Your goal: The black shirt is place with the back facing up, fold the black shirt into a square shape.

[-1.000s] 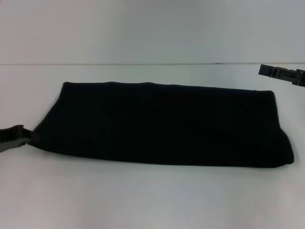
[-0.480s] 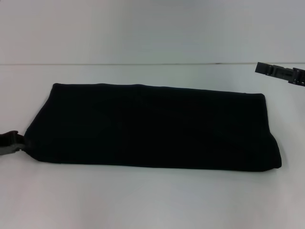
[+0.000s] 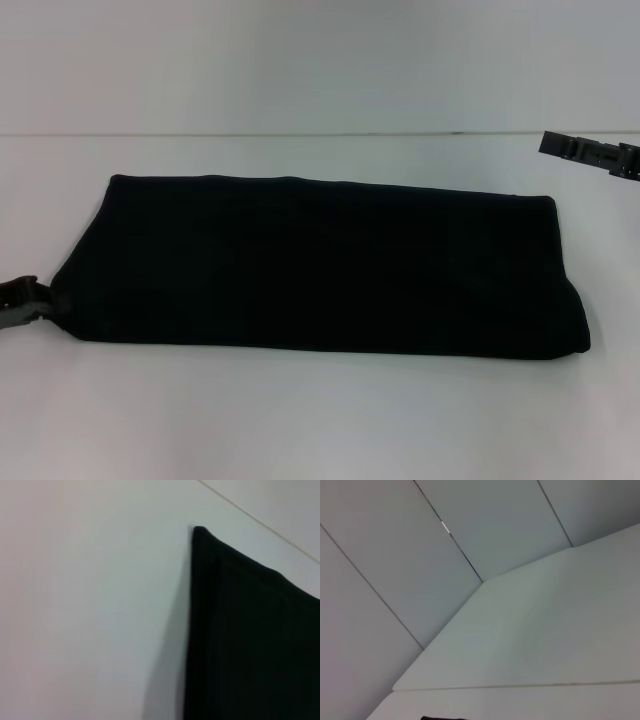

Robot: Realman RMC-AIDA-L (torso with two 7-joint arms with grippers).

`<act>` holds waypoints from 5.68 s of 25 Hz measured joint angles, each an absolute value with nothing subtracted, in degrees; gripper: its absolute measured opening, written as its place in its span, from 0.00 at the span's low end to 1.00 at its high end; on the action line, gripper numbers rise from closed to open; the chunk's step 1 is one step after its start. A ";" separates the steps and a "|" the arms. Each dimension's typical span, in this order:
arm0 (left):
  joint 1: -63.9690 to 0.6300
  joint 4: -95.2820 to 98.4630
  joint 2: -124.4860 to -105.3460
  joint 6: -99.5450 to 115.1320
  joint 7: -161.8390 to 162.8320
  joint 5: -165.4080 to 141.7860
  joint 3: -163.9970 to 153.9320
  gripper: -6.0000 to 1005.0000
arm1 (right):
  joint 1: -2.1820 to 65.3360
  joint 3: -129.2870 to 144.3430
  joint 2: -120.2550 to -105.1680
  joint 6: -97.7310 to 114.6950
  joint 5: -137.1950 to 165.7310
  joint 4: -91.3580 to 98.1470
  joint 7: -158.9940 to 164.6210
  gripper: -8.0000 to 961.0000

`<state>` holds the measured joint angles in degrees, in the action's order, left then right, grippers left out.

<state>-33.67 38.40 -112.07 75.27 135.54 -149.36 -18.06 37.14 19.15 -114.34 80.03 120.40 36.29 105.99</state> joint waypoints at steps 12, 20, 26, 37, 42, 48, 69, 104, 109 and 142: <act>-33.70 38.76 -112.01 73.94 135.64 -151.56 -18.11 0.31 | 37.11 19.16 -114.34 80.32 120.41 36.29 106.00 0.94; -34.03 38.73 -111.94 74.90 135.60 -151.56 -18.19 0.53 | 37.08 19.10 -114.34 80.34 120.41 36.46 106.12 0.93; -34.41 38.75 -111.83 75.22 135.68 -152.90 -18.88 0.38 | 37.09 19.09 -114.34 80.34 120.32 36.69 106.24 0.93; -34.68 38.67 -111.67 75.49 135.68 -152.76 -18.67 0.10 | 36.82 19.16 -114.21 80.52 120.08 36.73 106.21 0.92; -34.67 38.72 -111.70 75.66 135.56 -152.67 -18.78 0.01 | 36.83 19.09 -114.17 80.52 120.05 36.57 106.05 0.91; -34.09 40.97 -111.56 75.60 135.29 -152.91 -18.48 0.01 | 36.83 19.06 -114.16 80.51 120.05 36.36 106.05 0.91; -33.21 49.65 -109.21 86.99 136.12 -150.85 -15.45 0.01 | 37.18 18.72 -114.19 80.23 120.00 36.82 105.32 0.89; -53.00 9.03 -124.29 84.96 106.27 -121.58 -28.78 0.18 | 33.10 25.47 -109.42 83.18 118.86 36.40 113.40 0.87; -50.69 13.32 -124.13 89.17 103.82 -121.70 -29.50 0.37 | 33.82 32.60 -108.30 83.70 118.99 35.18 121.92 0.86; -39.16 31.97 -122.31 88.05 89.87 -122.53 -40.34 0.96 | 41.98 41.38 -112.50 73.47 124.03 21.18 130.53 0.84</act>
